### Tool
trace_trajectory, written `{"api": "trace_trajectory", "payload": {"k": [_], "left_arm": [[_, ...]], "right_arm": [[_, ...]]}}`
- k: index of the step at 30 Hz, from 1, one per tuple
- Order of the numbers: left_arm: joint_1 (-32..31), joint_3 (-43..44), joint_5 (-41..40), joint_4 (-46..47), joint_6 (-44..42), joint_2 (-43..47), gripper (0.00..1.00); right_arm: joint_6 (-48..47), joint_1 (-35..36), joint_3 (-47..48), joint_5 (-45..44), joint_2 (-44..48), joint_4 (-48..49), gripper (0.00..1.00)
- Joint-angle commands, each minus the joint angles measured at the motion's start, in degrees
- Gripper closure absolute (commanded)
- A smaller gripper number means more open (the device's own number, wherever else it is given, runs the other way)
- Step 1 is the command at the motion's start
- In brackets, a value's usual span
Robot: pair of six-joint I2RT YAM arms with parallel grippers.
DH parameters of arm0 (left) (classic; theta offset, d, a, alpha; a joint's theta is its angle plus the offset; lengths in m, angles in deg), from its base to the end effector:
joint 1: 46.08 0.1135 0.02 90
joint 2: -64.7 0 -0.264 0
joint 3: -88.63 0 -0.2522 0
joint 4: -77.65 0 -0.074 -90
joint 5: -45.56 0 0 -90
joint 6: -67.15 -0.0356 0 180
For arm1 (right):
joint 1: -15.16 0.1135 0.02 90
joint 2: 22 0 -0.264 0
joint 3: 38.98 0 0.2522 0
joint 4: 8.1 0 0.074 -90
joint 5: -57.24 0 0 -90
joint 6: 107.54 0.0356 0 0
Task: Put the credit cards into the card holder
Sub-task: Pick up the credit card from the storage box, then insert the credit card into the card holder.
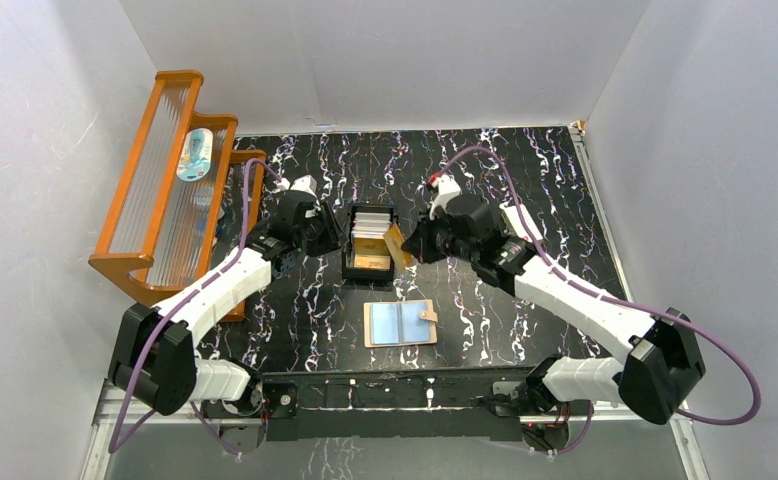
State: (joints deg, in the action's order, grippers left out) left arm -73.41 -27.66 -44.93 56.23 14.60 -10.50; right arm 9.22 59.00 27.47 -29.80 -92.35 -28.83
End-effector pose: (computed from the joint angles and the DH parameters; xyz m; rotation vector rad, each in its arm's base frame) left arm 0.2593 -0.1337 0.2590 -0.2006 2.2075 -0.6379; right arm 0.2024 0.1969 0.2993 -0.3465 2.0727 0.8233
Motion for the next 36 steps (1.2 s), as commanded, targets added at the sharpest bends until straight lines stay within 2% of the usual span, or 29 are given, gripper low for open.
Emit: {"api": "trace_trajectory", "payload": {"k": [1, 9, 17, 23, 26, 30, 36], "left_arm": [[0.1, -0.2, 7.2, -5.5, -2.0, 4.4, 0.66], [-0.5, -8.3, 15.5, -7.2, 1.1, 11.4, 0.72], [-3.0, -16.4, 18.1, -1.1, 7.9, 14.9, 0.79], [-6.1, -22.1, 17.7, 6.6, 12.4, 12.6, 0.82], [-6.8, -23.5, 18.2, 9.9, 13.6, 9.4, 0.88], [-8.6, -23.4, 17.4, 10.9, 14.0, 5.0, 0.90], [-9.9, -24.2, 16.0, 11.3, 14.1, 3.1, 0.90]], "right_arm": [[11.9, 1.7, -6.0, 3.5, 5.4, 0.0, 1.00], [21.5, 3.2, -20.9, 4.7, 11.6, 5.3, 1.00], [24.7, 3.3, -26.9, 3.5, 9.4, 13.3, 1.00], [26.1, 3.3, -30.0, 3.2, 7.1, 17.9, 1.00], [27.0, 3.3, -31.6, 5.4, 4.6, 21.5, 1.00], [28.2, 3.3, -33.3, 5.4, 2.5, 23.3, 1.00], [29.8, 3.3, -36.5, 5.1, 3.9, 25.5, 1.00]]}}
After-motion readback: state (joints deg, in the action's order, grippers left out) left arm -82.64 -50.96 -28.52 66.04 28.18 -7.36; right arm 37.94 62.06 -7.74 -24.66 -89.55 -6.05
